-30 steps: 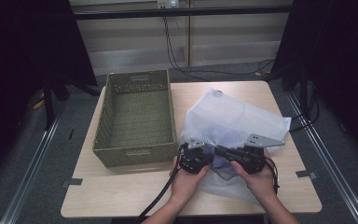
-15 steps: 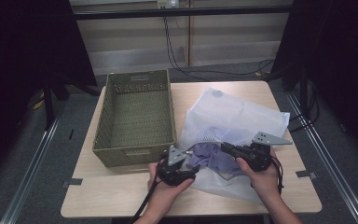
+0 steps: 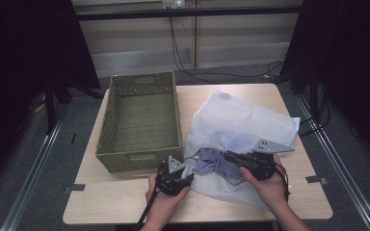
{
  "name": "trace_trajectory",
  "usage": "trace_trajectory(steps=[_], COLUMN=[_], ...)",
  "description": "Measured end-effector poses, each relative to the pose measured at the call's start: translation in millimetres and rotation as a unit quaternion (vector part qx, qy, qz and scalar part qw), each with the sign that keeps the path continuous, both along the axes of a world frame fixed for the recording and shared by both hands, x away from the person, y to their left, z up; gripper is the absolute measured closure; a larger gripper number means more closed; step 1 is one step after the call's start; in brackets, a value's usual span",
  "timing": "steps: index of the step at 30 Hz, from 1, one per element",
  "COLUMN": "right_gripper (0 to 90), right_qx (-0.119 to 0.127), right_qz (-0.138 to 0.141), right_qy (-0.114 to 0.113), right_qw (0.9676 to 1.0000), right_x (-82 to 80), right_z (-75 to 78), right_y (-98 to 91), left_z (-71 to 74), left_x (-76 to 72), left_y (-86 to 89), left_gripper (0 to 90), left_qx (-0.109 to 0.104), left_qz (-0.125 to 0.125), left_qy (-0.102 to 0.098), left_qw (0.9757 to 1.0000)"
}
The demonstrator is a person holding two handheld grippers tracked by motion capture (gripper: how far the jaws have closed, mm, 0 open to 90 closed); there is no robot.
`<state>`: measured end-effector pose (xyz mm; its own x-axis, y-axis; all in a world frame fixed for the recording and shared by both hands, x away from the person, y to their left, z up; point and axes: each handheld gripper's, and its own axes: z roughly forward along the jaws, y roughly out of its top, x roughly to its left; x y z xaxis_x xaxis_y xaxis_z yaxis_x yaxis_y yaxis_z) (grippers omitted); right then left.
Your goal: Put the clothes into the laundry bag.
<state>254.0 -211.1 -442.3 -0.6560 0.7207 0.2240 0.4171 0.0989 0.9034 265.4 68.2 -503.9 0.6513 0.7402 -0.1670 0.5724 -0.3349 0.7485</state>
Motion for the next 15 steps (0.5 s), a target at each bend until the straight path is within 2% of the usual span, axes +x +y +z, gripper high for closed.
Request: trace_trajectory(steps=[2,5,6,7,8,10,12,13,15], right_gripper=[87.0,86.9,86.8,86.8,86.6,86.5,86.7,86.9,87.3], right_qx=[-0.007,-0.017,-0.023,-0.033,-0.051,-0.075,-0.115,-0.127,-0.154], right_qz=[0.008,0.034,0.043,0.052,0.066,0.078,0.071,0.065,0.041], right_qy=[-0.005,-0.006,-0.002,0.003,0.012,0.031,0.046,0.052,0.059], right_qw=[0.9999,0.9993,0.9988,0.9981,0.9965,0.9937,0.9898,0.9884,0.9855], right_x=[-0.7,-3.2,-4.1,-4.8,-4.8,-2.4,3.0,7.0,15.3], right_z=[-0.3,-1.1,-2.8,-5.4,-11.3,-19.3,-32.7,-39.8,-51.4], right_y=[2.8,12.4,18.4,25.6,37.7,50.3,62.7,65.5,65.4], left_z=[-0.6,-3.1,-3.4,-3.8,-3.8,-3.8,-4.1,-4.2,-4.4], left_x=[0.0,-2.7,-4.3,-7.4,-8.5,-10.0,-11.0,-11.5,-13.1], left_y=[-2.8,-9.2,-11.9,-15.8,-17.1,-17.5,-15.5,-14.0,-10.0], left_gripper=[86.3,87.6,87.7,87.8,87.7,87.9,88.2,88.4,88.6], left_qx=[-0.011,-0.032,-0.031,-0.031,-0.027,-0.028,-0.030,-0.032,-0.036], left_qz=[-0.025,-0.058,-0.072,-0.087,-0.092,-0.105,-0.115,-0.120,-0.134], left_qy=[0.015,0.024,0.024,0.021,0.019,0.022,0.027,0.031,0.039], left_qw=[0.9995,0.9975,0.9966,0.9955,0.9952,0.9938,0.9926,0.9917,0.9896])
